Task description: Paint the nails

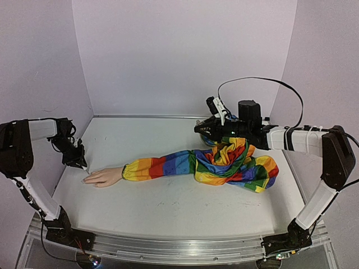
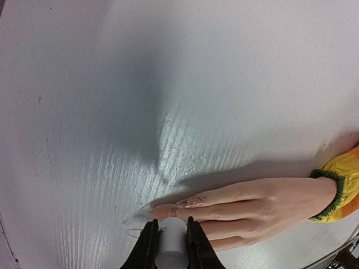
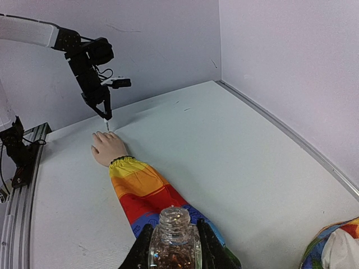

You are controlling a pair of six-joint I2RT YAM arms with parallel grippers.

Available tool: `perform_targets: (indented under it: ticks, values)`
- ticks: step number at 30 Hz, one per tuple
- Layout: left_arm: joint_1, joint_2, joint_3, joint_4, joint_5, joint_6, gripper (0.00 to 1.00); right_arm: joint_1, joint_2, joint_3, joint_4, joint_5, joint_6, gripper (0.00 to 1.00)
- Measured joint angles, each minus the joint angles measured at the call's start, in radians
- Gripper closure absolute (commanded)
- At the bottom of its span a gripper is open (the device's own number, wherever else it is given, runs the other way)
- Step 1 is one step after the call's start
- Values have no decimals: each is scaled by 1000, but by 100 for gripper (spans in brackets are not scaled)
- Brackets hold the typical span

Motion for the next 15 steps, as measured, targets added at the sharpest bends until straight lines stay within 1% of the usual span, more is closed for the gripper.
perform_targets:
  ticks: [5, 15]
  values:
    - [0, -24, 0, 12, 29, 0, 100, 0, 0, 0, 0, 0, 0, 100]
    - [0, -24, 0, 26, 80, 0, 100, 0, 0, 0, 0, 0, 0, 100]
